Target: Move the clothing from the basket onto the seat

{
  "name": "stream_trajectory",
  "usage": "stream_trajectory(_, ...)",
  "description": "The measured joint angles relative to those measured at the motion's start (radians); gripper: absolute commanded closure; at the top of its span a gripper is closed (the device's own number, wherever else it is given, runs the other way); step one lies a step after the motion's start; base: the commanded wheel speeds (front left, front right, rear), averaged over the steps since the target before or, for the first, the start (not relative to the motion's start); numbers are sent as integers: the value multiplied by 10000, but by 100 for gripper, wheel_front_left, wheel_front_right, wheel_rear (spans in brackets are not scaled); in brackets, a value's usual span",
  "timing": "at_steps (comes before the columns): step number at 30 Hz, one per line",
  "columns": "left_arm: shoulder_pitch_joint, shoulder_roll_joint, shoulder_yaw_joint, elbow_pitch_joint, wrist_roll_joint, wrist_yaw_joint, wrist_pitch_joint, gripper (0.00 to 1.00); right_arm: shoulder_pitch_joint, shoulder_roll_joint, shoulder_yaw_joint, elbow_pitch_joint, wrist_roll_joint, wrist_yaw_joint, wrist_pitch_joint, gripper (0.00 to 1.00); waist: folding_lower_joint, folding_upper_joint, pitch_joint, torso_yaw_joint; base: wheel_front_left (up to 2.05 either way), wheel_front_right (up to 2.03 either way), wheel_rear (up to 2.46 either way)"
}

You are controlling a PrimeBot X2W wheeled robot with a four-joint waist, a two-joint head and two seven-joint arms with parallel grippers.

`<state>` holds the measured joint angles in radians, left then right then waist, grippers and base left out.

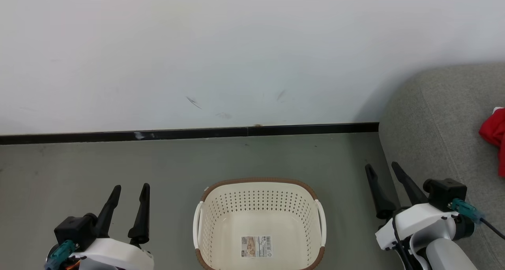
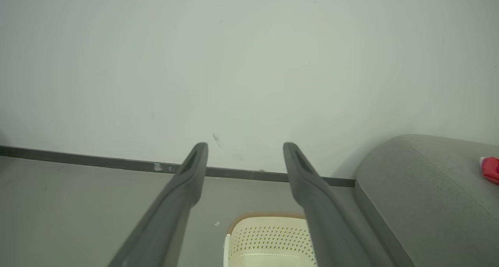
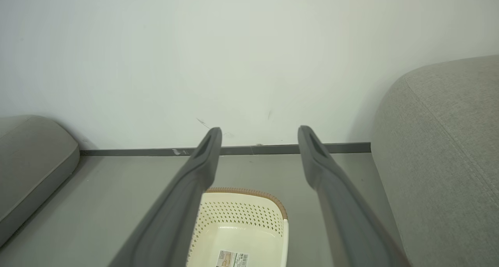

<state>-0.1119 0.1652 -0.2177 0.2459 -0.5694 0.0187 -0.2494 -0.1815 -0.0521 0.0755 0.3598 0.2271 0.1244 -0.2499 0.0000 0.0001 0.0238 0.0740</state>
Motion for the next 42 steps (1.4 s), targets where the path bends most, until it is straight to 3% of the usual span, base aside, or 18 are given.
stream_trajectory(22, 7, -94, 240, 100, 151, -230, 0, 0, 191, 31, 33, -171, 2, 0, 0, 0, 0, 0, 46, -357, 0, 0, 0)
stream_trajectory(23, 8, -117, 240, 146, 157, -222, 12, 100, 201, 44, 33, -113, 2, -6, 4, 100, 0, 0, 45, -366, 0, 0, 0)
stream_trajectory(27, 372, -451, 92, 616, 136, -215, 23, 100, 724, 199, 63, 372, 4, -10, 29, 100, 0, 0, 45, -368, 0, 0, 0)
stream_trajectory(33, 425, -476, 232, 665, -307, -226, 228, 100, 799, 209, -10, 366, 474, -10, 107, 100, 0, 0, 41, -360, 0, 0, 0)
stream_trajectory(42, 423, -562, 479, 663, -1379, -316, 562, 100, 797, 207, -238, 307, 1944, -10, 453, 100, 1, 0, 16, -378, 0, 0, 0)
